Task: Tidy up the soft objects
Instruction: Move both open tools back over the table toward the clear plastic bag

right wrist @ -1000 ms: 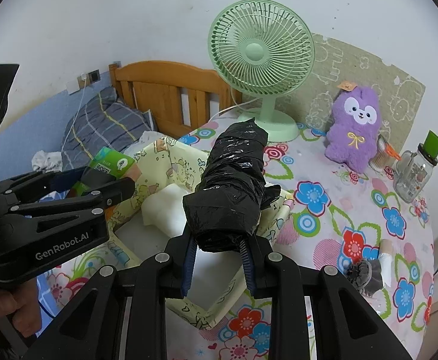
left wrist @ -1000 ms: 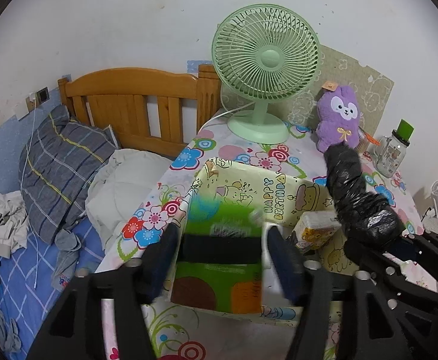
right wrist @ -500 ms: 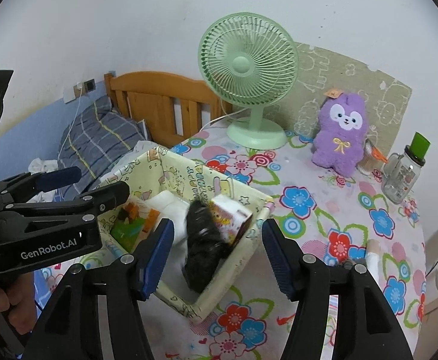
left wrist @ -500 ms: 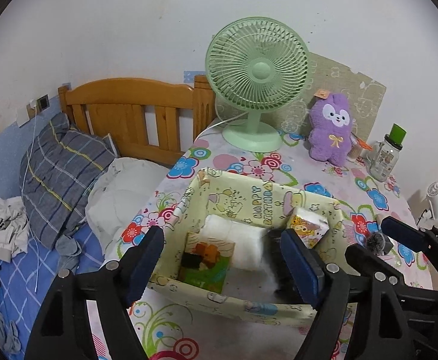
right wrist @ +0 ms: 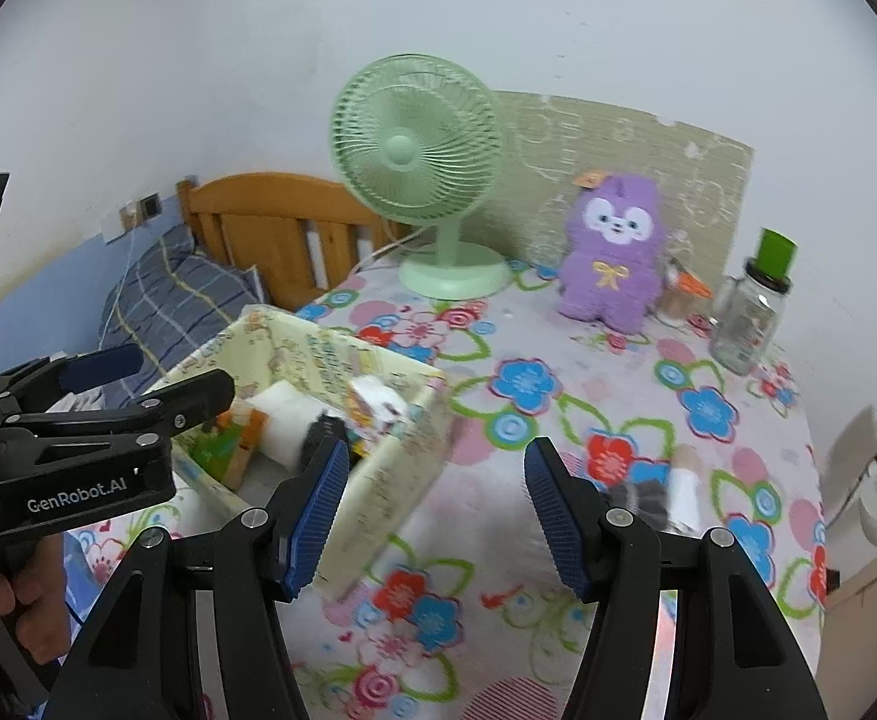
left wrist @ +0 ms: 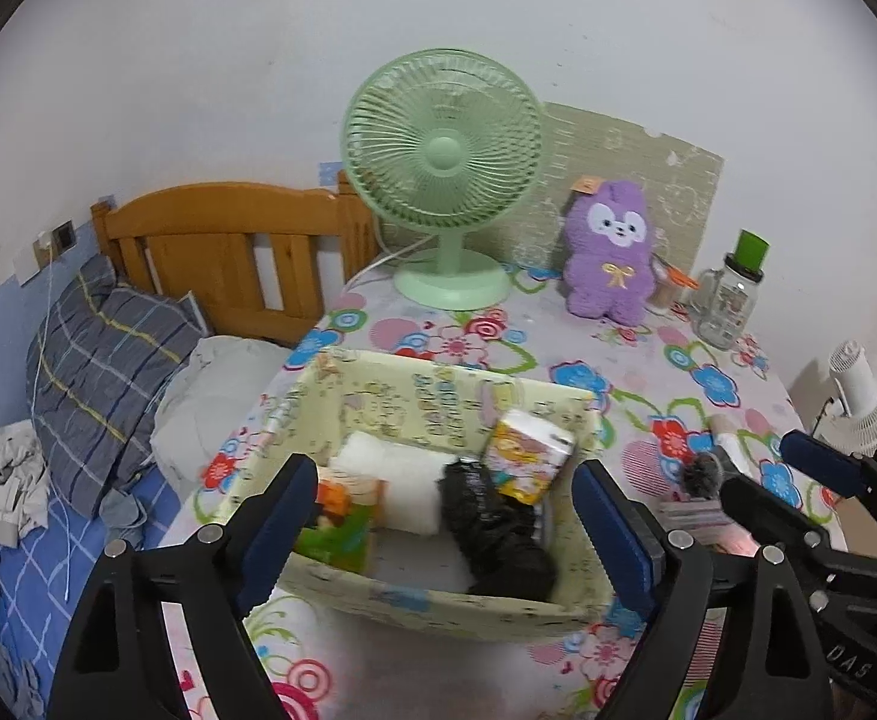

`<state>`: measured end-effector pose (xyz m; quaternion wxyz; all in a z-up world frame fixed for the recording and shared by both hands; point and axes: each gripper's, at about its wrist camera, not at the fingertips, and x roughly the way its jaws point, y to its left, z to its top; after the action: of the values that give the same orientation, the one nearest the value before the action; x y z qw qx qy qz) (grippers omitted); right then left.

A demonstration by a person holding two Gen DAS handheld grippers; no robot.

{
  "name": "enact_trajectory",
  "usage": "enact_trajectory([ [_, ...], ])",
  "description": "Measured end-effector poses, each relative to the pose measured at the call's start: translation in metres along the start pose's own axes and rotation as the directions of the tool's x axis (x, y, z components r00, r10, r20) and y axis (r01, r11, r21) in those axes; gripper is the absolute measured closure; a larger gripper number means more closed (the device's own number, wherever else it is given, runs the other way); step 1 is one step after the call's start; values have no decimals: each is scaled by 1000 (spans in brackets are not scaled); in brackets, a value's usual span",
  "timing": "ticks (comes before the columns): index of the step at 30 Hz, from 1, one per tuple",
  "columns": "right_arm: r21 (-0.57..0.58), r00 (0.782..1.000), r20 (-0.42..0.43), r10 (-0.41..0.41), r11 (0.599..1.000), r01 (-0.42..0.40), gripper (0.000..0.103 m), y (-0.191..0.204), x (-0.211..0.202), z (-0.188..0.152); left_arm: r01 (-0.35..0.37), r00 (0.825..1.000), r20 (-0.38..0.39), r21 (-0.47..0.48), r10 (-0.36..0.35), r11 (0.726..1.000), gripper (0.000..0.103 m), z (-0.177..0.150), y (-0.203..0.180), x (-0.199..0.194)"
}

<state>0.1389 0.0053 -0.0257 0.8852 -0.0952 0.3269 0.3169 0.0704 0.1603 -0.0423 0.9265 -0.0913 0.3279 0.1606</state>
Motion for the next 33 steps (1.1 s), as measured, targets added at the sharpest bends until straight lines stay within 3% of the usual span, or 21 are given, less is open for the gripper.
enact_trajectory([
  [16, 191, 992, -23, -124, 974, 126, 38, -106, -30, -42, 106, 993, -57, 131, -100, 986, 12, -14, -96, 20],
  [33, 260, 982, -132, -134, 952, 165, 38, -165, -11, -92, 189, 974, -175, 255, -147, 948, 12, -41, -177, 66],
])
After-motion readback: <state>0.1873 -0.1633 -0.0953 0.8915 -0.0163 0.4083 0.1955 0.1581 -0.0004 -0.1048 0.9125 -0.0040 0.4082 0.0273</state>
